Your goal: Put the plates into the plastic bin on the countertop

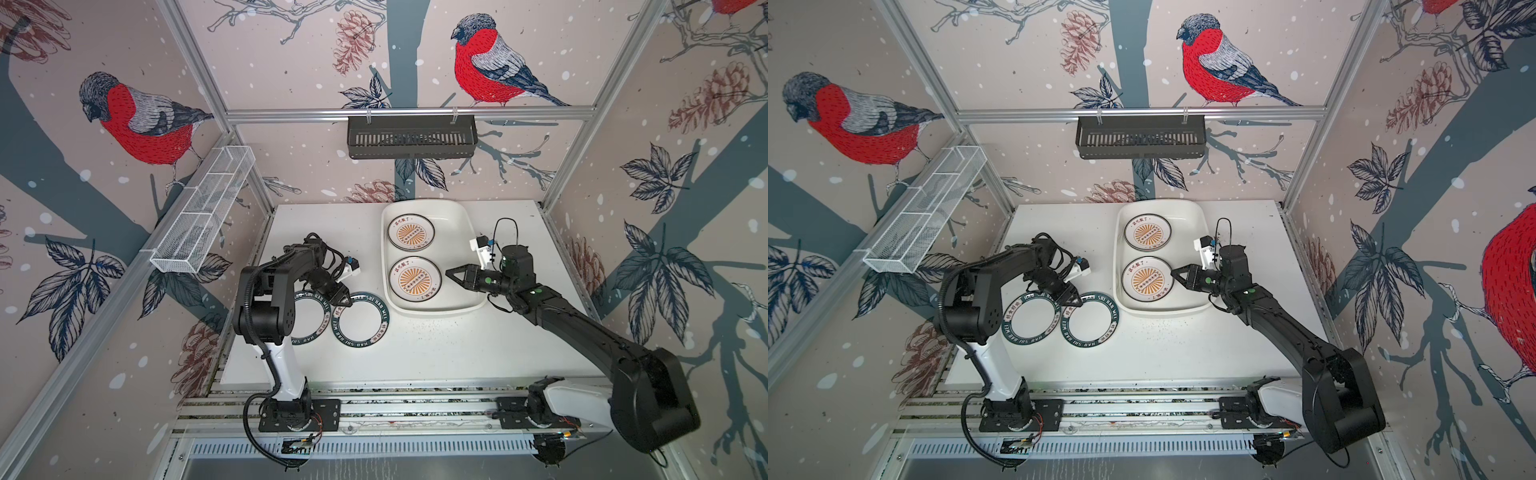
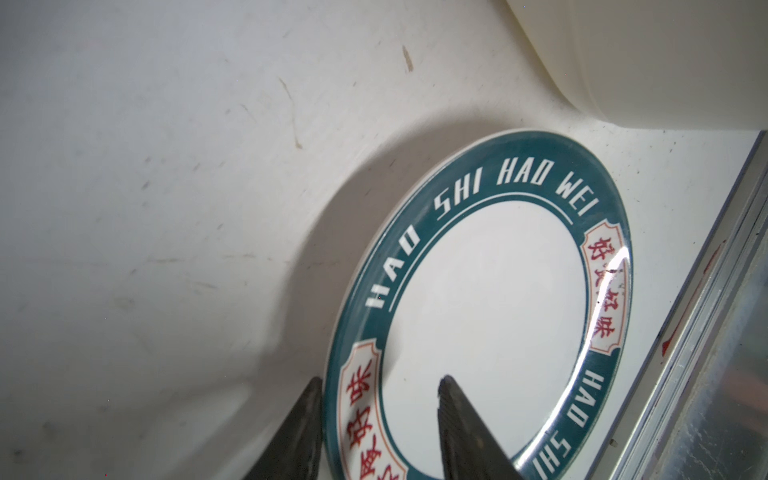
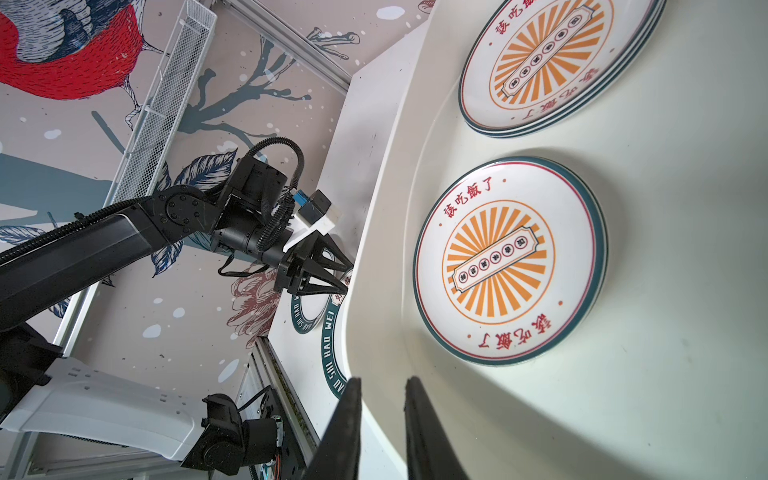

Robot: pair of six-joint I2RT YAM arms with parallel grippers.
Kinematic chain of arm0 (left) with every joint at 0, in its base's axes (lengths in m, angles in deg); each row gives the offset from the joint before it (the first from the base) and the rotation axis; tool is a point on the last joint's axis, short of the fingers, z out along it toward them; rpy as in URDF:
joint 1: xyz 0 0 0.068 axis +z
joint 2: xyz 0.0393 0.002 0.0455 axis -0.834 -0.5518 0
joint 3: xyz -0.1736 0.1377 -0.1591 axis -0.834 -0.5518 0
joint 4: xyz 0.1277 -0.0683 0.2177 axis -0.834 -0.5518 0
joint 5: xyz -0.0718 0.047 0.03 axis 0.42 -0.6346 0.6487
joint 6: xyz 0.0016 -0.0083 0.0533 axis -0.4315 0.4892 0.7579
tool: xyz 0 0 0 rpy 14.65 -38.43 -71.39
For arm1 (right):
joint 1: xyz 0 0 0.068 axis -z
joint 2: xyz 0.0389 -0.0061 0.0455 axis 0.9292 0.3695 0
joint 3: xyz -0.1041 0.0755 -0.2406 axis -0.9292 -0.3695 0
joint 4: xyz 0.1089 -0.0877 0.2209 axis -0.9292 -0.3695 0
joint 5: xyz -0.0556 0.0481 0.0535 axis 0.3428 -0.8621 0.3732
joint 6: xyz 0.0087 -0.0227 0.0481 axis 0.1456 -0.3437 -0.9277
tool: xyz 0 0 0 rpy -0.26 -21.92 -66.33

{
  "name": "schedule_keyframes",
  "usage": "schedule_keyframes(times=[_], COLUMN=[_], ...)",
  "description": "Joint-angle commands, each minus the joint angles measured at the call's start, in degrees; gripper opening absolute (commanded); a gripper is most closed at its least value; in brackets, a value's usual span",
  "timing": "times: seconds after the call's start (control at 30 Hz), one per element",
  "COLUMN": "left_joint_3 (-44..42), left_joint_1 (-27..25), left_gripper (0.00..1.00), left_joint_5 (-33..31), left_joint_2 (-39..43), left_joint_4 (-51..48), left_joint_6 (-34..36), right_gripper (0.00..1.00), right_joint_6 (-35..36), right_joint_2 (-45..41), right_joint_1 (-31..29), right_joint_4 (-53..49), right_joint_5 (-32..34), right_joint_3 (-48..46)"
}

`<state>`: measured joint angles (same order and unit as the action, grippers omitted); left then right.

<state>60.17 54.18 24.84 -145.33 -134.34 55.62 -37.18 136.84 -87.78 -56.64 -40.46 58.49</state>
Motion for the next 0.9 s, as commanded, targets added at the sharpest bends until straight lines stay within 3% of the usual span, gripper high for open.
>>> schedule_keyframes(times=[0.0, 0.6, 0.73, 0.87], left_joint_3=[0.1, 2.1, 3.01, 3.47], left_joint_1=[-0.2, -0.24, -0.27, -0.23], left_gripper=[0.44, 0.19, 0.15, 0.17], left_joint_5=[1.57, 3.19, 3.77, 3.42], left_joint_2=[-0.6, -2.43, -3.15, -3.87], left_joint_4=[-1.82, -2.38, -2.86, -3.12], left_joint_6=[1.91, 1.21, 1.13, 1.2], right_gripper=[0.21, 0.21, 0.21, 0.2], right_joint_6=[-0.61, -1.9, -2.28, -2.55], right_joint_2=[0.15, 0.34, 0.39, 0.41], right_joint_1=[-0.22, -0.28, -0.28, -0.33], right_joint_4=[2.82, 5.11, 5.8, 5.95], right_joint_5=[-0.89, -1.15, -1.23, -1.32], right_joint_3=[0.26, -0.3, -0.52, -0.55])
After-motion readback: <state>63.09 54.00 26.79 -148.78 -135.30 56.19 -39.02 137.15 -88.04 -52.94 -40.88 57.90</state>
